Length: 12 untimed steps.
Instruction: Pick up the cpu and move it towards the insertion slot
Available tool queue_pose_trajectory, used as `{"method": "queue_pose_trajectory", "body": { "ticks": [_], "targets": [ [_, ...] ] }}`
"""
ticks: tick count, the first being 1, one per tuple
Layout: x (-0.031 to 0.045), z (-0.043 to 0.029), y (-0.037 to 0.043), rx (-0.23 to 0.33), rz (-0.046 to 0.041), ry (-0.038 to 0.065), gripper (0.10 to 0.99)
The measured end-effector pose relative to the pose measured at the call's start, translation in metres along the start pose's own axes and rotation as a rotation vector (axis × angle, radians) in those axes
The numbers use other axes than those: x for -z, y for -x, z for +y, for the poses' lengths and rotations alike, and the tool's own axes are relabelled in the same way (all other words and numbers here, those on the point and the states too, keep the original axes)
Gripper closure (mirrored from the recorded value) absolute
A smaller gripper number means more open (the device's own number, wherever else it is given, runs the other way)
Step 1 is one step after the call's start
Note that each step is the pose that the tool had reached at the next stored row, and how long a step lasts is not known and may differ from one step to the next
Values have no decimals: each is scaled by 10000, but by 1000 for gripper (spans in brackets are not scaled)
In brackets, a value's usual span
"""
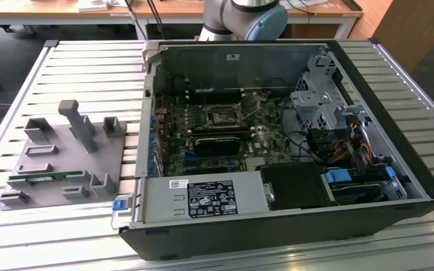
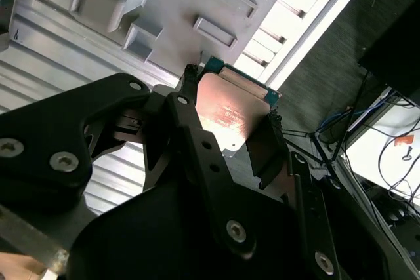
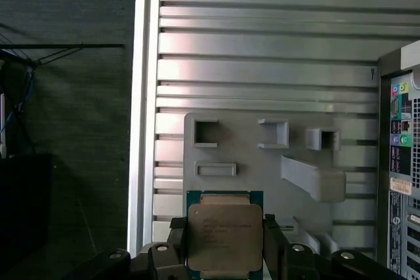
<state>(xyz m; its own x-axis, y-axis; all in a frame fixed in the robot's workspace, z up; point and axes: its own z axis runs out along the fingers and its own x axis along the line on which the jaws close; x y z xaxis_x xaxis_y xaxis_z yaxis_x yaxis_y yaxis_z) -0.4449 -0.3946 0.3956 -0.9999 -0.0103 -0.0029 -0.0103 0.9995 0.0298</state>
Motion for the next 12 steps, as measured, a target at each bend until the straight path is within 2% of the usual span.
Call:
{"method": "queue_pose_trajectory", "body": {
  "ticks": [12],
  "targets": [
    [169, 13, 1, 0, 0, -7, 541]
  ]
}}
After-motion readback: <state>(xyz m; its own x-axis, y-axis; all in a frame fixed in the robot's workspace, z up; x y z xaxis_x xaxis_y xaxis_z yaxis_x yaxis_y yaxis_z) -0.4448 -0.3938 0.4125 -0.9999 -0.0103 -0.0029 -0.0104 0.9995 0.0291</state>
